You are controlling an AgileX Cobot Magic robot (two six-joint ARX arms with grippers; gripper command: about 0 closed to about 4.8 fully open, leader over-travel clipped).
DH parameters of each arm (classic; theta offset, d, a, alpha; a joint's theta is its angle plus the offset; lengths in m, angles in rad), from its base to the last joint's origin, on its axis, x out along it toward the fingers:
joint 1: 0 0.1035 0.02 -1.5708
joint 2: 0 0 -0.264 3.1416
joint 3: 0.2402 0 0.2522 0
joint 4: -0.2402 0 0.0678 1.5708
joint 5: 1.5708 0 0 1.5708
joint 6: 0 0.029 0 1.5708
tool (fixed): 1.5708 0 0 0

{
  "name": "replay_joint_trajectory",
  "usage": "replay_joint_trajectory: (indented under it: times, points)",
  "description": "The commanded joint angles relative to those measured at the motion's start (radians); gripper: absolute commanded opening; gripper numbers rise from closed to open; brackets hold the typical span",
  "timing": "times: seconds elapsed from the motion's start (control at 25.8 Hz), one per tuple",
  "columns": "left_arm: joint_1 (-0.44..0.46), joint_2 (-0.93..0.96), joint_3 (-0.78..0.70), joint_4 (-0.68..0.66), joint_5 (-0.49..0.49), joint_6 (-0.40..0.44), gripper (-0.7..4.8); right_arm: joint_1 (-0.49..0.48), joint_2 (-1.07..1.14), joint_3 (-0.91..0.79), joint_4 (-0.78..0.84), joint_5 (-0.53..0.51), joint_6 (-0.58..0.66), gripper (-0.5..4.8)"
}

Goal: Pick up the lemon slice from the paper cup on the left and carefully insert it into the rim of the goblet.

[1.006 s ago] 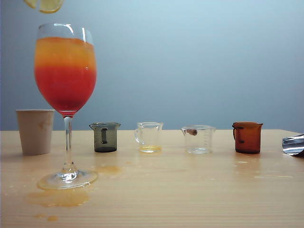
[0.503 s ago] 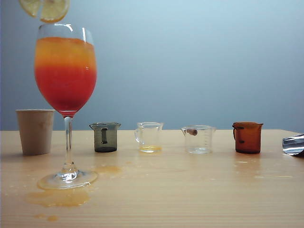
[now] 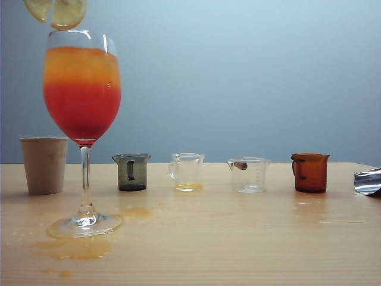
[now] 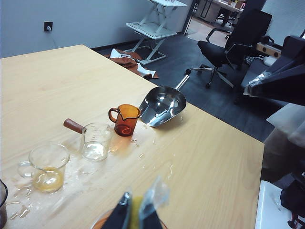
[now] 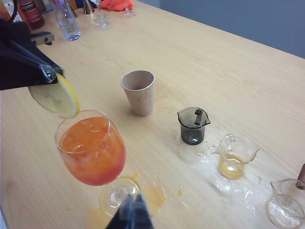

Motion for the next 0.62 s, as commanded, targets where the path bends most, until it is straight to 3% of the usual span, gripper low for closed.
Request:
replay_joint_trajectory:
  times: [0.04, 0.62]
  points:
    - [0.001, 0.003, 0.003, 0.009, 0.003, 0.02, -0.05, 0.0, 0.0, 0.007, 0.018, 0.002, 0.003, -0.05]
    - [0.001, 0.007, -0.017, -0.007, 0.0, 0.044, -0.05, 0.0, 0.0, 0.007, 0.017, 0.002, 0.002, -0.05]
